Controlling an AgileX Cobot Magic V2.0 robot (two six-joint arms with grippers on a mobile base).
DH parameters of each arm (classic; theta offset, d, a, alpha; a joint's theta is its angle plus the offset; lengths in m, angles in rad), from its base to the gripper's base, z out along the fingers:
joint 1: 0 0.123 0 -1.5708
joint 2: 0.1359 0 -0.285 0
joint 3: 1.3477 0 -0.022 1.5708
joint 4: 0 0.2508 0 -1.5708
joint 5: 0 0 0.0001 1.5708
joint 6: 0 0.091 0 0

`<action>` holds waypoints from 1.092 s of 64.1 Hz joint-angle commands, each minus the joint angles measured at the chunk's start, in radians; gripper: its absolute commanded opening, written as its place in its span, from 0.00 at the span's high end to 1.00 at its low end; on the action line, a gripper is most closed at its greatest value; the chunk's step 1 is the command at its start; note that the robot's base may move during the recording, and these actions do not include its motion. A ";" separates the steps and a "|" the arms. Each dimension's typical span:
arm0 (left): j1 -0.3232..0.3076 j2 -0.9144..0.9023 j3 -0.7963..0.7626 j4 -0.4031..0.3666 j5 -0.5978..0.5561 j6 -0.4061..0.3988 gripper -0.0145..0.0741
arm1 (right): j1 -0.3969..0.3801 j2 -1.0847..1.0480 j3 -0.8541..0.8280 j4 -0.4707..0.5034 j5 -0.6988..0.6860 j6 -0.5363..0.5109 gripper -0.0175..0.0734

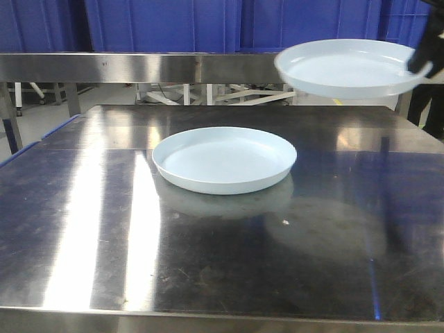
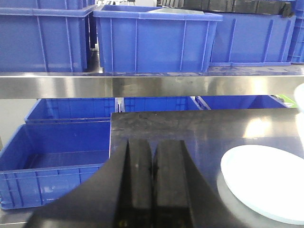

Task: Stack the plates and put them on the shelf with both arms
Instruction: 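Grasp the other white plate's rim with the right gripper and lift, then lower the held plate onto the centered plate and open right gripper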

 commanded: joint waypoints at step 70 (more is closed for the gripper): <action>-0.007 0.003 -0.035 -0.010 -0.088 -0.011 0.74 | 0.302 0.134 -0.029 0.062 -0.097 0.027 0.61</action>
